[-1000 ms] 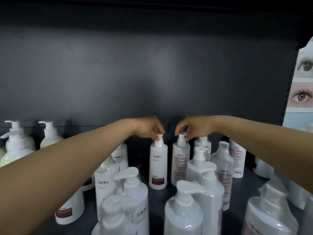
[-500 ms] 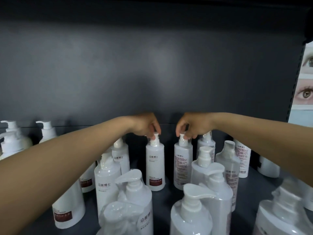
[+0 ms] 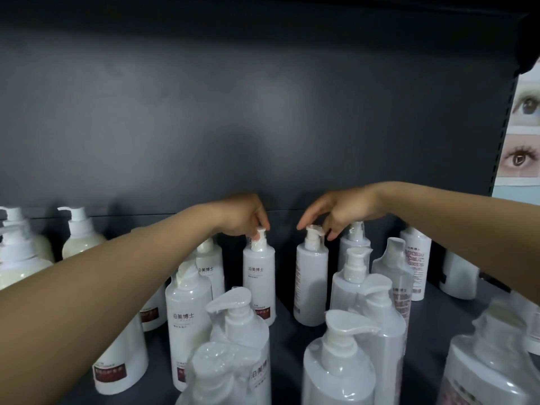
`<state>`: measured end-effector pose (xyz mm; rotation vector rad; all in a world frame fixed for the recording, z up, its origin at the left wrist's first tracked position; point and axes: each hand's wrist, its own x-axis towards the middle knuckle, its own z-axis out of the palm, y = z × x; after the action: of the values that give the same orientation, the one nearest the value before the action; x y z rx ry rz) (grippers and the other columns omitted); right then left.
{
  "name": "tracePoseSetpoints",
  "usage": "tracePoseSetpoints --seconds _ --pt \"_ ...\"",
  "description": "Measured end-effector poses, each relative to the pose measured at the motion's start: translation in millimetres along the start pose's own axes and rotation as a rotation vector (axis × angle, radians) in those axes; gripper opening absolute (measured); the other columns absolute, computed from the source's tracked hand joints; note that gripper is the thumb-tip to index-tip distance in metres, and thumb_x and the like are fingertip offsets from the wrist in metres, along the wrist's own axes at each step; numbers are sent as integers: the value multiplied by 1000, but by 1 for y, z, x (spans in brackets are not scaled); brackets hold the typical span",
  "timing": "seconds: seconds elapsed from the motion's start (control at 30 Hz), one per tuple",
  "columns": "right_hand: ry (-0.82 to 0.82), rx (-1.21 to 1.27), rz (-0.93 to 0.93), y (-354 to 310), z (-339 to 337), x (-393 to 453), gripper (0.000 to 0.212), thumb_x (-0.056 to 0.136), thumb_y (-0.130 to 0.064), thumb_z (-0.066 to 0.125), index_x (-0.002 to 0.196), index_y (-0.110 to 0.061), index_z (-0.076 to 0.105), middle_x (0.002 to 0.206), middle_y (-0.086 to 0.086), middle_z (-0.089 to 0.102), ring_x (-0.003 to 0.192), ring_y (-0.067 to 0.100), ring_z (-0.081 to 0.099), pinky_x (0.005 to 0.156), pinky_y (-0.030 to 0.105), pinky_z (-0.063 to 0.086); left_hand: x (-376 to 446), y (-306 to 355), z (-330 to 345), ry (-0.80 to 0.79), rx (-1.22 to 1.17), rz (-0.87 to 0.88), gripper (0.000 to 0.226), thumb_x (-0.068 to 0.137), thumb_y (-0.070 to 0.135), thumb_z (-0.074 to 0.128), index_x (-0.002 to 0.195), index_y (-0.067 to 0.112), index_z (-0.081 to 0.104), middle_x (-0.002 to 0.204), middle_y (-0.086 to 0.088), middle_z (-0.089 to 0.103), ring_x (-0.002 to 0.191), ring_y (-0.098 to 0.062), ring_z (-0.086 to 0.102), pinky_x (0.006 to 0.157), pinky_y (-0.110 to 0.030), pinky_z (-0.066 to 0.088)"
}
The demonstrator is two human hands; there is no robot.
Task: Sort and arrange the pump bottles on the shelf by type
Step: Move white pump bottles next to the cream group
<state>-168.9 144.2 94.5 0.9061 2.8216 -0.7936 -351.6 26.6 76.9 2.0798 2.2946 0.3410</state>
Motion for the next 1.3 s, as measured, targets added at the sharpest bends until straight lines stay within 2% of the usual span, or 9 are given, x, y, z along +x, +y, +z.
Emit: tracePoseSetpoints --seconds 0.13,0.23,0.4,0.53,0.67,0.83,1.0,1.1,1.3 --pt "44 -139 -63 4 2 5 39 83 6 62 115 -15 65 72 -26 68 67 -16 61 68 5 46 2 0 0 -7 9 4 31 80 6 67 111 12 68 108 -5 70 86 -9 56 78 -18 39" --pt "83 -188 -99 5 3 9 33 81 -6 71 111 -17 67 84 -18 67 73 -9 63 73 7 48 4 -2 0 -6 4 6 32 80 6 68 111 12 68 107 -5 71 86 -9 57 79 -19 40" --pt "120 -166 -90 6 8 16 23 81 -19 73 101 -11 64 86 5 69 68 12 67 61 15 53 5 -3 -1 -4 4 8 32 80 8 69 111 14 68 107 -4 70 87 -10 58 80 -19 40" --pt "92 -69 -84 11 14 22 19 85 -12 68 97 -3 56 91 10 64 87 27 67 73 28 58 5 -3 -1 -15 10 9 33 79 8 69 112 13 68 108 -5 71 87 -10 58 82 -20 42" --pt "99 -24 -82 10 16 24 19 83 -8 70 91 -6 53 89 12 61 83 24 65 70 25 57 6 -2 -1 -5 16 7 34 79 7 69 112 13 68 109 -4 70 88 -10 58 86 -22 44" --pt "102 -323 -97 10 16 22 40 67 -20 84 93 -19 53 71 -9 60 67 11 55 66 29 46 5 -4 1 20 0 -1 33 79 8 69 112 14 68 108 -4 71 88 -10 58 86 -21 44" --pt "13 -95 -83 8 13 19 27 76 -4 75 83 -16 52 73 -1 63 66 10 60 62 20 50 3 -3 1 20 8 -7 33 80 8 69 113 14 68 109 -4 70 88 -10 58 83 -19 41" --pt "-16 -14 -54 8 11 19 23 79 -2 72 84 -14 53 81 5 67 85 23 66 79 30 56 2 -2 1 23 11 -8 33 80 8 69 113 14 67 109 -4 70 88 -9 57 82 -18 40" --pt "26 -27 -69 7 14 20 25 79 2 71 83 -14 52 79 6 66 84 24 65 76 29 57 2 -1 2 17 -10 -18 34 81 7 68 114 12 67 111 -5 70 88 -9 57 81 -17 39"
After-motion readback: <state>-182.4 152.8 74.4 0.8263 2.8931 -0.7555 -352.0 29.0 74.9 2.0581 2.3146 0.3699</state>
